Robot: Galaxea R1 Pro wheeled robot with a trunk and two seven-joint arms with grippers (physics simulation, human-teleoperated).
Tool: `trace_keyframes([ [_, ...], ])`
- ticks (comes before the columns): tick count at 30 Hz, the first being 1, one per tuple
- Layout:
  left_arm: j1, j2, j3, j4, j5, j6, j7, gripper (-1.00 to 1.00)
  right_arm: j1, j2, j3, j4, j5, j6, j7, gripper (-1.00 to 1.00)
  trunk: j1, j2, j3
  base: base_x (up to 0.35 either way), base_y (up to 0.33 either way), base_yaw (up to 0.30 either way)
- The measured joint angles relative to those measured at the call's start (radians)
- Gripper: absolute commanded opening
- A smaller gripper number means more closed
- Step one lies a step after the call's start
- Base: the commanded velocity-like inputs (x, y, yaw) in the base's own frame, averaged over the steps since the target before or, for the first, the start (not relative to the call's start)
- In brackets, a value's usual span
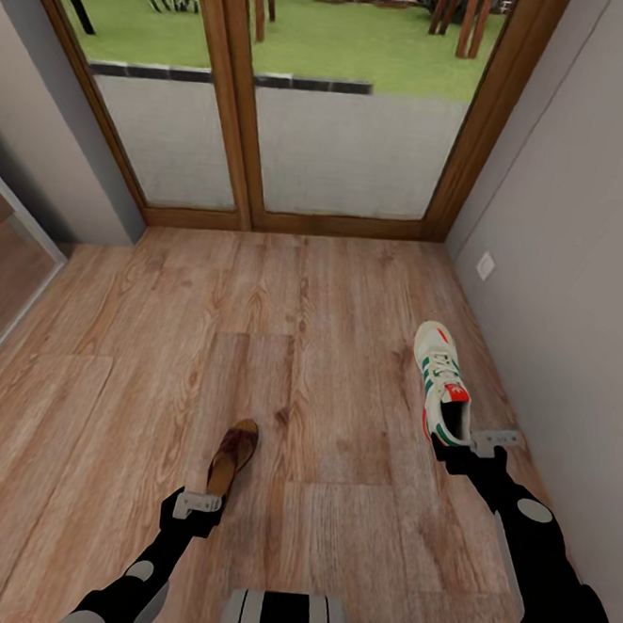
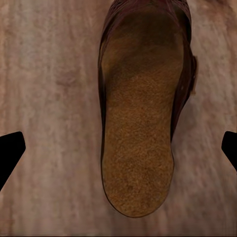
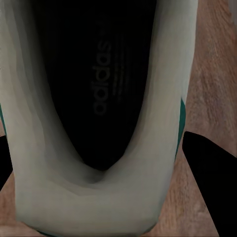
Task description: Pick up the two gym shoes and the two sandals from the corridor floor and place them onto the hallstand (shoe rack) in the corridor, making sure they are on the rack and not on the floor. Arrange them so the two gym shoes are next to each other and the two sandals are next to each other.
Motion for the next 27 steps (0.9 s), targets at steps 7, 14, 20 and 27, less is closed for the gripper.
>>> trace_keyframes([
  [7,0.0,0.0,0.001,0.001,0.0,0.0,0.001,1.0,0.0,0.0,0.0,0.0,0.0,0.0,0.0,-1.0,0.003,-0.002,-0.027,0.0,0.0,0.0],
  [14,0.0,0.0,0.002,0.001,0.0,0.0,0.001,1.0,0.0,0.0,0.0,0.0,0.0,0.0,0.0,-1.0,0.006,-0.003,-0.054,0.0,0.0,0.0],
  [20,0.0,0.0,0.002,0.0,0.0,0.0,0.001,1.0,0.0,0.0,0.0,0.0,0.0,0.0,0.0,-1.0,0.009,-0.005,-0.077,0.0,0.0,0.0],
  [27,0.0,0.0,0.002,0.002,0.0,-0.003,0.001,1.0,0.0,0.0,0.0,0.0,0.0,0.0,0.0,-1.0,0.012,-0.006,-0.104,0.0,0.0,0.0],
])
